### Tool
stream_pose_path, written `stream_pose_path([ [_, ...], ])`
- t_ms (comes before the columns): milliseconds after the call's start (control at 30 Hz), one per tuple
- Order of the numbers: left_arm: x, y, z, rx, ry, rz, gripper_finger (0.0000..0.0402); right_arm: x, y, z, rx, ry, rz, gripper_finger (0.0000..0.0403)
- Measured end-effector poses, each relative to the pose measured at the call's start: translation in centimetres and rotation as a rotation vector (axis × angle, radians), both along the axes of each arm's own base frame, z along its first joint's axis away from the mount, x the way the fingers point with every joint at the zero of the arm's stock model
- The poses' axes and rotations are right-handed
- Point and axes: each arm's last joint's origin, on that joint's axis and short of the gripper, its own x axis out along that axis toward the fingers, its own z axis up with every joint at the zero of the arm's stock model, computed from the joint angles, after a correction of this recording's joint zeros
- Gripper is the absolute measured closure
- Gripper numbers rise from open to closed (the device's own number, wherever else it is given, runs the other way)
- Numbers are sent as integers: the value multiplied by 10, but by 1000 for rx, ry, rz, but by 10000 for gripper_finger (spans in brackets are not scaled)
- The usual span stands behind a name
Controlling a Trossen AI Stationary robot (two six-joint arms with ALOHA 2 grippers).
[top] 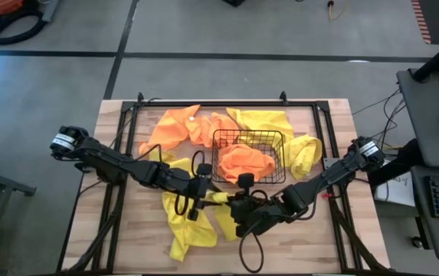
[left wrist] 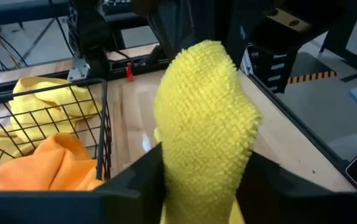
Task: Sort microfiber towel by color & place in baskets
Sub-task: Put the yellow towel into the transparent bin
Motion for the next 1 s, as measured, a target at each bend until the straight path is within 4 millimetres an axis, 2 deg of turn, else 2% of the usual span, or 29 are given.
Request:
stream_pose_path([
  [200,1,5,0,3,1,14,387,2,0,2,19,-24,-6,394],
  [400,1,6,1,-4,-1,21,399,3,0,3,28,-39,-6,365],
  [633,-9,10,16,-13,-23,22,401,1,-1,7,43,-54,-13,273],
  [833,-37,19,46,-18,-59,93,401,-6,-6,26,91,-105,-29,199],
  [1000,-71,31,76,-35,-114,153,401,-19,-14,40,111,-108,-42,168],
])
